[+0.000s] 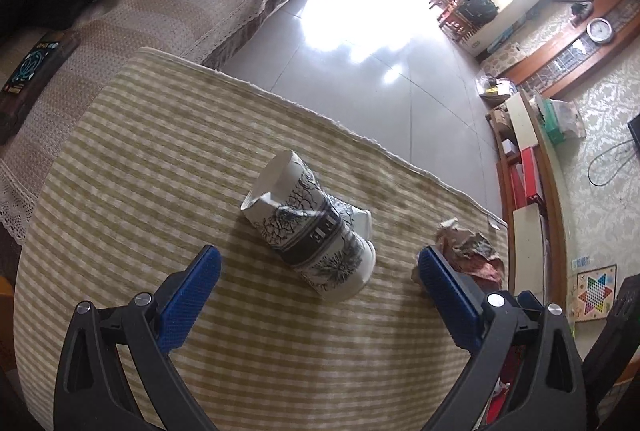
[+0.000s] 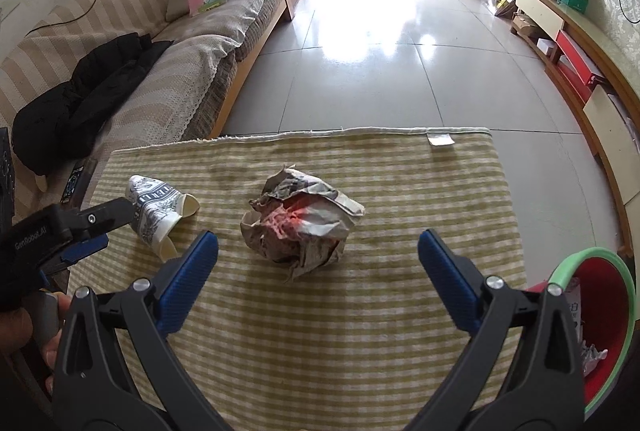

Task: Collect trash
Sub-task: 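Move both open tools back over the paper cup and brown paper, then grasp the patterned paper cup with the left tool while the right tool grasps the crumpled brown-red paper, then carry the paper cup and crumpled paper over the red bucket and open both tools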

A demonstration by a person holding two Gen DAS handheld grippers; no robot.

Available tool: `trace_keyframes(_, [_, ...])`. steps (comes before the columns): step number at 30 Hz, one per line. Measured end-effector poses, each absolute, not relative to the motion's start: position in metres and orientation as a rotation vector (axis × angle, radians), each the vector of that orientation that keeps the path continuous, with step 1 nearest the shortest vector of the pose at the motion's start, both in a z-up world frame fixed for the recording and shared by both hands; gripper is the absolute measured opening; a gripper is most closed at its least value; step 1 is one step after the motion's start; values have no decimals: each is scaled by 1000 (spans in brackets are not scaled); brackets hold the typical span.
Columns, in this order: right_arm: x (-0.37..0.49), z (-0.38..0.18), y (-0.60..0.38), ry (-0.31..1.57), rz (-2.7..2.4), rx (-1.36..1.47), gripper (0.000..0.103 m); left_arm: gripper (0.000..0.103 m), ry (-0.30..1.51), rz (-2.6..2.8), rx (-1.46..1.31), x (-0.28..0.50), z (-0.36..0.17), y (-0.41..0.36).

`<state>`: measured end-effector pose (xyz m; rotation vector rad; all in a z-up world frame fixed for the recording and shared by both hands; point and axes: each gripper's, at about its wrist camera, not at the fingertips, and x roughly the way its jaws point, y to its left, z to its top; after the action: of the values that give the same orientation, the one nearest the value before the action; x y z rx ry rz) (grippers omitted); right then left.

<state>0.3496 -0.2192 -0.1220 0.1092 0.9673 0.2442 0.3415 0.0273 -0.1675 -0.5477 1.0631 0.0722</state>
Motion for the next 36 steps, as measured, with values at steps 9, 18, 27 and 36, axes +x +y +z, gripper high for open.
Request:
trace_keyframes(9, [377, -143, -196, 989, 233, 53, 98, 84, 1133, 187, -573, 370, -189, 21])
trace_keyframes(18, [395, -162, -187, 1057, 241, 72, 86, 65, 1147, 208, -540, 382, -197, 11])
trace_keyframes(27, [391, -172, -187, 1077, 262, 104, 51, 46, 1159, 64, -450, 397, -200, -11])
trace_keyframes(36, [369, -153, -201, 1056, 290, 159, 46, 45, 1123, 24, -315, 383, -182, -13])
